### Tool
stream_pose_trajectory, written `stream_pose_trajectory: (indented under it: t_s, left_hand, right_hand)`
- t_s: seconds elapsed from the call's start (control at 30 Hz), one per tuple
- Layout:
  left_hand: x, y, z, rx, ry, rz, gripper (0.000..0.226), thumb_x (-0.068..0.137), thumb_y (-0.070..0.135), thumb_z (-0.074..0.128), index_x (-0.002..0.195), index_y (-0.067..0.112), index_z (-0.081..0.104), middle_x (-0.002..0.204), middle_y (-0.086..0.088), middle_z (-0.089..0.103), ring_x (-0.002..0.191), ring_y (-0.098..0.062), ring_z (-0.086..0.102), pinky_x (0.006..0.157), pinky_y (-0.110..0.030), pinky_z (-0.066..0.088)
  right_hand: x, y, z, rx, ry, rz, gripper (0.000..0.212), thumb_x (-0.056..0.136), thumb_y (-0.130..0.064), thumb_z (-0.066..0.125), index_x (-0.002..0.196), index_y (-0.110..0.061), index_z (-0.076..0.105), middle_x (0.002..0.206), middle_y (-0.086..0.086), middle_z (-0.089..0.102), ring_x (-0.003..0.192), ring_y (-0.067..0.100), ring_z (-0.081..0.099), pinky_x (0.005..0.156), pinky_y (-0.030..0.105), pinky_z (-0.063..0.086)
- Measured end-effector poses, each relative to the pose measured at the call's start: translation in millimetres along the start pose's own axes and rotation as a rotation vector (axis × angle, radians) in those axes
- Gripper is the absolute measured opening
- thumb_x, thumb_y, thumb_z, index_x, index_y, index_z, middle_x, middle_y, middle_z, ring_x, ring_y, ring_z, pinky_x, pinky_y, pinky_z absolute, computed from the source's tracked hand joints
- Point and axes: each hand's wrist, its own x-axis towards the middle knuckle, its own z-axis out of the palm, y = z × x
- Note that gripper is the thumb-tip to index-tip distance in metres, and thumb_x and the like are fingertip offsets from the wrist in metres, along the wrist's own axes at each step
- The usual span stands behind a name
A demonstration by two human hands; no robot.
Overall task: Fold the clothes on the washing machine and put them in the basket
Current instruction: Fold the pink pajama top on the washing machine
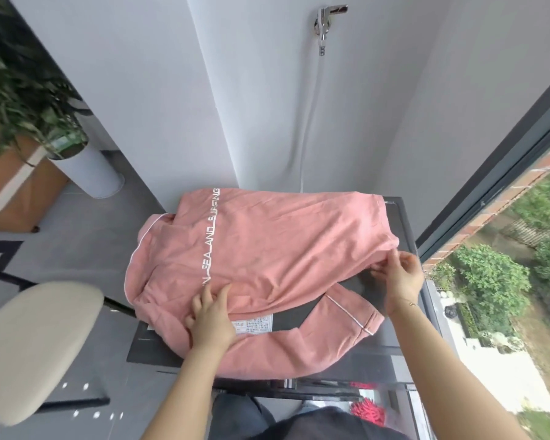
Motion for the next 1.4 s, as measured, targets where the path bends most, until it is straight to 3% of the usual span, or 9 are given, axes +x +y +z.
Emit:
stream_pose_trajectory:
  t_s: [0.13, 0.27, 0.47, 0.6, 0.8, 0.93, 1.1, 1.2, 1.4]
  left_hand:
    - [6, -16, -16, -0.086, 0.059, 0.068, 0.071, 0.084, -0.009, 0.046, 0.148, 0.021, 0.036, 0.154, -0.004, 0.031, 0.137, -0.027, 0.034, 0.109, -0.038, 0.035]
    - [8, -25, -41, -0.021, 0.109, 0.215, 0.076, 0.083, -0.009, 0.050, 0.147, 0.029, 0.037, 0.156, 0.006, 0.029, 0.142, -0.020, 0.025, 0.114, -0.039, 0.028]
    - [-6, -30, -7, 0.116, -0.044, 0.145, 0.070, 0.082, 0.014, 0.063, 0.145, 0.028, 0.034, 0.144, -0.002, 0.034, 0.132, -0.027, 0.033, 0.104, -0.041, 0.038]
    - [-11, -27, 8, -0.119, 0.157, 0.083, 0.033, 0.069, -0.007, 0.060, 0.096, 0.013, 0.056, 0.106, -0.010, 0.051, 0.099, -0.035, 0.052, 0.078, -0.041, 0.043]
    - [-20, -21, -25, -0.129, 0.100, 0.061, 0.014, 0.074, 0.018, 0.055, 0.063, 0.016, 0.046, 0.064, 0.000, 0.051, 0.063, -0.026, 0.048, 0.053, -0.030, 0.030]
    - [-22, -18, -32, -0.083, -0.244, 0.049, 0.019, 0.071, 0.025, 0.051, 0.055, 0.018, 0.043, 0.052, 0.005, 0.043, 0.056, -0.019, 0.045, 0.056, -0.029, 0.029]
    - [-30, -15, -14, 0.026, -0.199, 0.091, 0.038, 0.084, 0.042, 0.058, 0.059, 0.016, 0.046, 0.059, 0.005, 0.048, 0.070, -0.019, 0.053, 0.058, -0.028, 0.034]
    - [-26, -21, -12, 0.074, 0.018, 0.167, 0.042, 0.090, 0.038, 0.054, 0.058, 0.015, 0.039, 0.070, 0.005, 0.047, 0.085, -0.019, 0.052, 0.077, -0.031, 0.035]
    - [-6, -28, -24, -0.473, 0.011, 0.159, 0.037, 0.095, 0.023, 0.055, 0.059, 0.017, 0.046, 0.055, 0.006, 0.041, 0.058, -0.017, 0.040, 0.057, -0.033, 0.029]
  right_hand:
    - [-6, -23, -22, 0.258, 0.201, -0.273, 0.021, 0.101, -0.017, 0.040, 0.080, -0.021, 0.042, 0.082, -0.001, 0.046, 0.059, 0.003, 0.049, 0.049, 0.019, 0.046]
    - [-7, -11, -49, 0.227, 0.398, -0.101, 0.022, 0.101, -0.016, 0.033, 0.082, -0.022, 0.041, 0.078, -0.003, 0.051, 0.042, 0.002, 0.046, 0.033, 0.018, 0.035]
    - [-16, 29, -55, -0.246, 0.029, 0.084, 0.023, 0.092, -0.027, 0.056, 0.107, -0.012, 0.048, 0.089, 0.006, 0.057, 0.060, 0.020, 0.055, 0.043, 0.027, 0.049]
    - [-33, 21, -45, -0.657, -0.109, -0.051, 0.027, 0.081, -0.033, 0.072, 0.078, -0.014, 0.054, 0.070, 0.002, 0.061, 0.063, 0.022, 0.058, 0.060, 0.037, 0.050]
    - [-32, 7, -45, 0.024, 0.071, -0.143, 0.018, 0.096, -0.024, 0.057, 0.084, -0.012, 0.056, 0.074, -0.001, 0.057, 0.060, 0.004, 0.056, 0.059, 0.025, 0.053]
    - [-15, 11, -53, 0.293, 0.299, -0.037, 0.028, 0.097, -0.025, 0.052, 0.070, -0.023, 0.047, 0.072, -0.007, 0.045, 0.067, 0.004, 0.042, 0.071, 0.026, 0.043]
    - [-36, 29, -59, 0.083, 0.065, -0.112, 0.046, 0.087, -0.030, 0.069, 0.059, -0.024, 0.033, 0.059, -0.008, 0.035, 0.058, 0.011, 0.028, 0.057, 0.026, 0.027]
    - [-36, 28, -64, -0.252, -0.149, -0.235, 0.018, 0.090, -0.024, 0.068, 0.075, -0.017, 0.063, 0.097, 0.002, 0.056, 0.084, 0.013, 0.054, 0.075, 0.023, 0.043]
    - [-20, -17, -43, -0.302, -0.019, -0.400, 0.027, 0.098, -0.026, 0.054, 0.081, -0.007, 0.065, 0.075, 0.008, 0.063, 0.073, 0.015, 0.055, 0.066, 0.024, 0.044]
